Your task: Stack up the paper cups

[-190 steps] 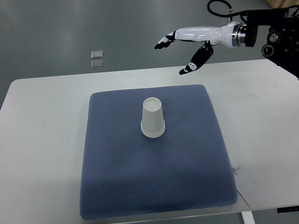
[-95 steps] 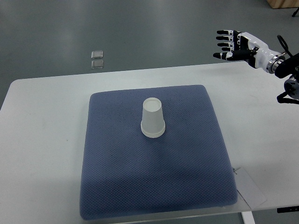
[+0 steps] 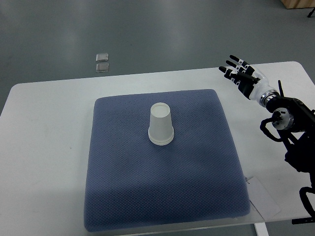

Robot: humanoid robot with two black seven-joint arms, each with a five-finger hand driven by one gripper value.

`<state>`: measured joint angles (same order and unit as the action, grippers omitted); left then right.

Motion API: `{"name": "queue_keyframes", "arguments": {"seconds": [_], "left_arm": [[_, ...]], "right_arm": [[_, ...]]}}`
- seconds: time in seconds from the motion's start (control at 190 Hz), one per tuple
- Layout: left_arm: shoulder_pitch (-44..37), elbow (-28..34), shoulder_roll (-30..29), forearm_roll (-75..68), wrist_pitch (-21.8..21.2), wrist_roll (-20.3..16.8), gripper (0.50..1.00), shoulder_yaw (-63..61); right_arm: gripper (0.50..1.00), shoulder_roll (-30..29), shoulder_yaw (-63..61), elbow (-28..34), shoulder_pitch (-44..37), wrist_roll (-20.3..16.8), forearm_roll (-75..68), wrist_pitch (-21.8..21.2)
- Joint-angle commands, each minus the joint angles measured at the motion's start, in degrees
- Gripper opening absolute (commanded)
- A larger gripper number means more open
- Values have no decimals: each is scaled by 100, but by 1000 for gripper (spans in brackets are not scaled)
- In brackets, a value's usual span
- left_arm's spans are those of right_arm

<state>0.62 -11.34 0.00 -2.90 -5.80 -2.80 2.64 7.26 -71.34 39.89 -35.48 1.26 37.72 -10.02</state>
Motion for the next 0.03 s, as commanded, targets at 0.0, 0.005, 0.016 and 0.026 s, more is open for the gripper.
{"name": "queue_keyframes", "arguments": {"seconds": [0.0,0.005,0.016,0.026], "left_arm": [[0,0,0,0,0,7,1000,0],[0,0,0,0,0,7,1000,0],[0,0,0,0,0,-1,1000,0],[0,0,0,0,0,7,1000,0]], "right_arm": [[915,-85,-2,19,41,32,-2,9],[915,-85,-2,19,41,32,-2,9],[915,-85,-2,19,41,41,-2,9],[915,-85,-2,19,49,50,-2,9]]}}
